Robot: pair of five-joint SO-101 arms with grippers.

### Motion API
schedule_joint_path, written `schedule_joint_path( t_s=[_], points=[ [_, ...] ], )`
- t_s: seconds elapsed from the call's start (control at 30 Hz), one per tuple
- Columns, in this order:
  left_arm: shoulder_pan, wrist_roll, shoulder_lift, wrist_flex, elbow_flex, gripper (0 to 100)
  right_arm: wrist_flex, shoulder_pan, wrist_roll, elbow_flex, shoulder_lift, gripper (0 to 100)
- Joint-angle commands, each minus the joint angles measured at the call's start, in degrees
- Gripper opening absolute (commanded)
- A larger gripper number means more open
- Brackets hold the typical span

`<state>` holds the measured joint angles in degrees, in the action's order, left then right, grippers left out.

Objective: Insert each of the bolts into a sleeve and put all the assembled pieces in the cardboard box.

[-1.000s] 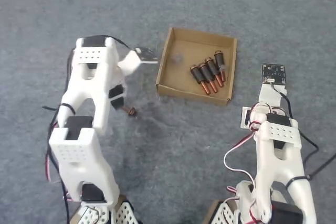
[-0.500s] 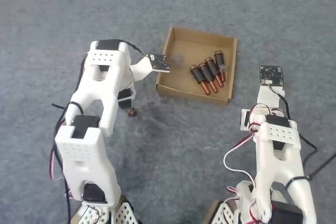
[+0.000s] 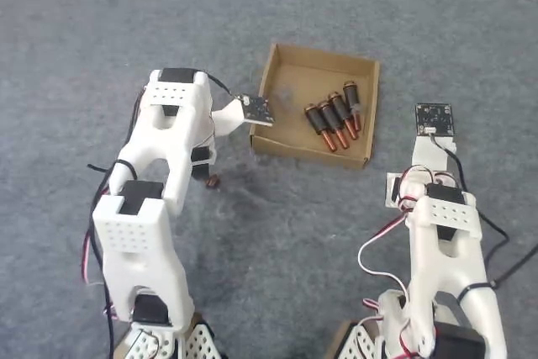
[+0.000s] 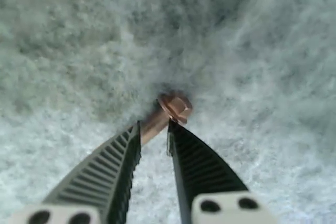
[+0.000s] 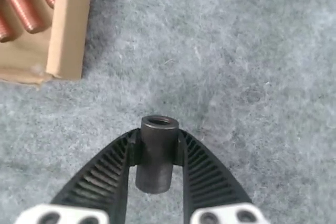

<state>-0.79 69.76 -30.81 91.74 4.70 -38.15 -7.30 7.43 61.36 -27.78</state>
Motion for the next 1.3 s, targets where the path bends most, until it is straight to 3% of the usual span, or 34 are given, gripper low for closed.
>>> schedule_joint_path(
  t_s=[0.0, 0.63, 0.77, 1.0, 1.13, 1.27],
  points=[
    [0.9, 6.5, -0.4, 5.7, 0.0, 9, 1.0, 0.7, 1.1, -1.5, 0.0, 0.7],
    [-0.2, 1.8, -3.9, 0.4, 2.9, 14, 1.0, 0.7, 1.2, -1.5, 0.0, 0.7],
    [-0.1, -3.1, -5.5, -4.6, 2.0, 10, 1.0, 0.7, 1.2, -1.5, 0.0, 0.7],
    [0.5, -9.2, -6.9, -3.8, 3.3, 1, 1.0, 0.7, 1.2, -1.6, 0.0, 0.7],
    [1.5, -20.1, -6.5, -3.4, 4.0, 1, 1.0, 0.7, 1.2, -1.7, 0.0, 0.7],
    [3.2, -43.1, -6.9, -1.2, 8.6, 1, 1.0, 1.4, 1.2, -1.7, 0.0, 0.7]
  ],
)
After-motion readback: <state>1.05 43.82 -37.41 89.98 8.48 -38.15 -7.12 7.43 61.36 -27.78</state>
